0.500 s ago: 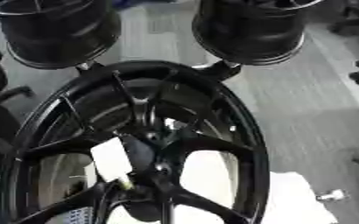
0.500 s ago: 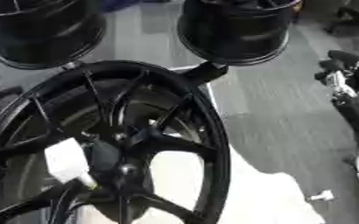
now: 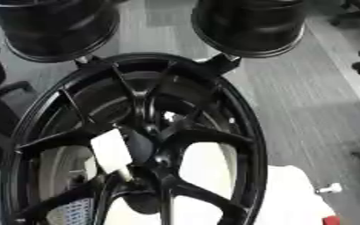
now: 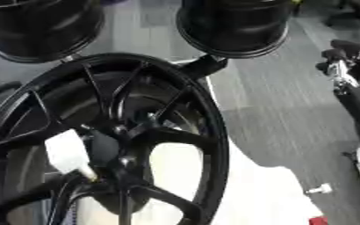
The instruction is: Pull the pin out of the wheel hub.
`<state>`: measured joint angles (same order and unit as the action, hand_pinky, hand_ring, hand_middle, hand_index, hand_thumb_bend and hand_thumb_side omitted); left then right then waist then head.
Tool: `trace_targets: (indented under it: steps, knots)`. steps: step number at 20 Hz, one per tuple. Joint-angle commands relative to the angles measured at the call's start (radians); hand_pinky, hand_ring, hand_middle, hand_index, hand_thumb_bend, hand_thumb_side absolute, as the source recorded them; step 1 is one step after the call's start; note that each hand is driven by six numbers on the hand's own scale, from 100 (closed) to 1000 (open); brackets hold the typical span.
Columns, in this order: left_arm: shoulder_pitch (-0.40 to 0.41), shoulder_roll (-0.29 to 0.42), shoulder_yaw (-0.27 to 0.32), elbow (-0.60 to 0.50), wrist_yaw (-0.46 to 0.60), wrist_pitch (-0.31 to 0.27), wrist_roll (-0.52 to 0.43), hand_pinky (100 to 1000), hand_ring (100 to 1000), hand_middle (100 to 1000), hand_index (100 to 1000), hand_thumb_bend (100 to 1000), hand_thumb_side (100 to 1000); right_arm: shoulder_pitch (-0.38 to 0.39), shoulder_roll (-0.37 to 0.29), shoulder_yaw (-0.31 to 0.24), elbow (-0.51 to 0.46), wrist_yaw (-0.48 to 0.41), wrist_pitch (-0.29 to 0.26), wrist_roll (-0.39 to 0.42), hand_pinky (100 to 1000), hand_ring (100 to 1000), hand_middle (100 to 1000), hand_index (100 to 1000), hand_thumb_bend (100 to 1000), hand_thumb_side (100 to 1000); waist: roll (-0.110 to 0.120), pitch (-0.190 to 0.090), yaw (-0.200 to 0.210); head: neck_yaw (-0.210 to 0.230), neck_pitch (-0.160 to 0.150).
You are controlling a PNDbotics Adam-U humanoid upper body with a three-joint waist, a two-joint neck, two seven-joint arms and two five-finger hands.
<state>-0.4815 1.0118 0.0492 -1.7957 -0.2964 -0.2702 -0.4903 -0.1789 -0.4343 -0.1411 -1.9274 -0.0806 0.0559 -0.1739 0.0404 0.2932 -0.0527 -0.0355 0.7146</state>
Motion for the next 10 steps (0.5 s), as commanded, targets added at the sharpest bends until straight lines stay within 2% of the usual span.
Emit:
trace_targets:
  steps: [1,5,10]
  knots:
    - [-0.040,0.036,-0.014,-0.027,0.000,-0.003,-0.027,831,747,654,781,100,282,-0.006,-0.016,-0.003,-0.019,0.001,-0.002,0.001,803,706,701,810,100,552,-0.003,-0.025,0.000,0.028,0.021]
    - [-0.083,0.027,-0.037,-0.034,0.007,-0.008,-0.053,832,749,658,783,100,277,-0.005,-0.016,-0.001,-0.018,0.001,-0.002,0.002,803,706,701,811,100,552,-0.003,-0.030,0.000,0.057,0.039]
    - [-0.131,0.018,-0.066,-0.041,0.012,-0.016,-0.081,837,756,673,794,100,273,-0.004,-0.017,0.001,-0.016,0.001,-0.002,0.004,803,706,701,811,100,551,-0.006,-0.036,0.000,0.065,0.046]
